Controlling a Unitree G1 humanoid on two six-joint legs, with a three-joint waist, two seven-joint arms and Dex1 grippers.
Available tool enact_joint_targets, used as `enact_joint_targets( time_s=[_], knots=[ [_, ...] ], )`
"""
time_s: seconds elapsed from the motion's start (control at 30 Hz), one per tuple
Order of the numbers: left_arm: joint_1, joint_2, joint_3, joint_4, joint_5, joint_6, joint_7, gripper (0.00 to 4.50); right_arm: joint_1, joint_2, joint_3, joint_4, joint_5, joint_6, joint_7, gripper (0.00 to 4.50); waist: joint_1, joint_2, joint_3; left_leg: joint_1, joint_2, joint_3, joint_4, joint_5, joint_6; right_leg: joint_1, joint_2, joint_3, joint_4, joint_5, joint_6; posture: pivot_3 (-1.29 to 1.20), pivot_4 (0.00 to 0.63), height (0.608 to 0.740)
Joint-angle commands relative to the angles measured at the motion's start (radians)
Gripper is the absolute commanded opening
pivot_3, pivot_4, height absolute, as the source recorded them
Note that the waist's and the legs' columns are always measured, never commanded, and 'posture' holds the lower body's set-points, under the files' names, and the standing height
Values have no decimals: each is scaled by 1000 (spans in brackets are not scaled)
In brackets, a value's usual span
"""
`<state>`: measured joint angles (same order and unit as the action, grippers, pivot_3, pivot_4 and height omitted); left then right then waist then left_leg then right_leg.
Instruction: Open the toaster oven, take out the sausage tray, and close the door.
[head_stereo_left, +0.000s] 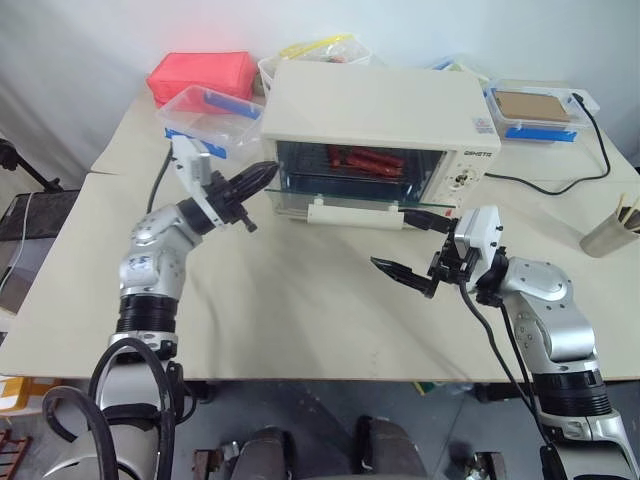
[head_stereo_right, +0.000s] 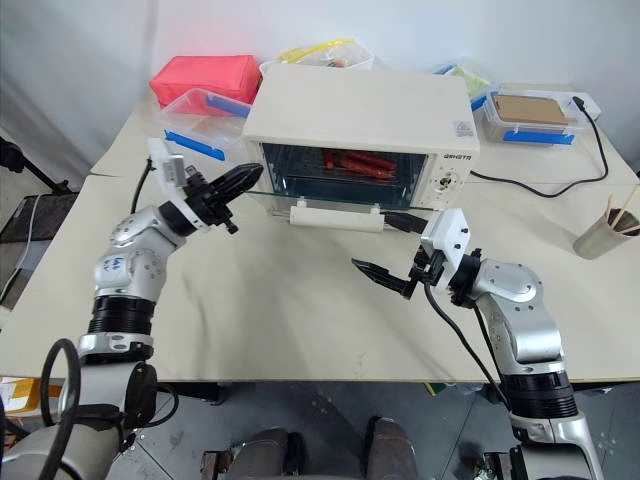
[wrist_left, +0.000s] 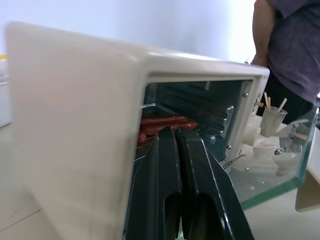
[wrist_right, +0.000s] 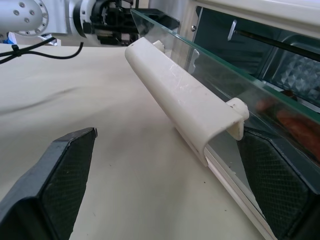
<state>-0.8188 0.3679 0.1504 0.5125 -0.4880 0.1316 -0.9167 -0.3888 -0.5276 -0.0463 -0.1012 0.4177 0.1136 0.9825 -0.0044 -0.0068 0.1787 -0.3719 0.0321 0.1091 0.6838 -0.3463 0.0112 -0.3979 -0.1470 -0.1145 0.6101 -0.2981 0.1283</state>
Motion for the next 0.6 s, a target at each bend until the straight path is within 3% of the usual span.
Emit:
enact_joint_targets(
  time_s=[0.03,0.13,0.37,0.6],
  knots=[
    [-38,-6,3,30,9,-27,-30,64,25,-10,-21,-76,-1,-22,-24,4500,1,0,0,0,0,0,0,0,0,0,0,0,0,0,0,0,150,740],
    [-40,-7,2,44,9,-18,-58,64,101,-13,-62,-131,-4,-32,-69,4500,3,0,0,0,0,0,0,0,0,0,0,0,0,0,0,0,150,740],
    [8,11,-49,37,50,-13,-160,64,533,-52,-281,-342,7,-46,-120,4500,31,-1,1,-3,-1,-1,1,-1,1,0,-1,-2,-2,0,1,0,150,740],
    [139,33,-106,-41,96,-28,-218,64,695,-64,-454,-391,20,-64,-166,4500,24,-1,1,2,0,-1,1,0,1,4,-1,0,-3,1,2,0,150,740]
  ],
)
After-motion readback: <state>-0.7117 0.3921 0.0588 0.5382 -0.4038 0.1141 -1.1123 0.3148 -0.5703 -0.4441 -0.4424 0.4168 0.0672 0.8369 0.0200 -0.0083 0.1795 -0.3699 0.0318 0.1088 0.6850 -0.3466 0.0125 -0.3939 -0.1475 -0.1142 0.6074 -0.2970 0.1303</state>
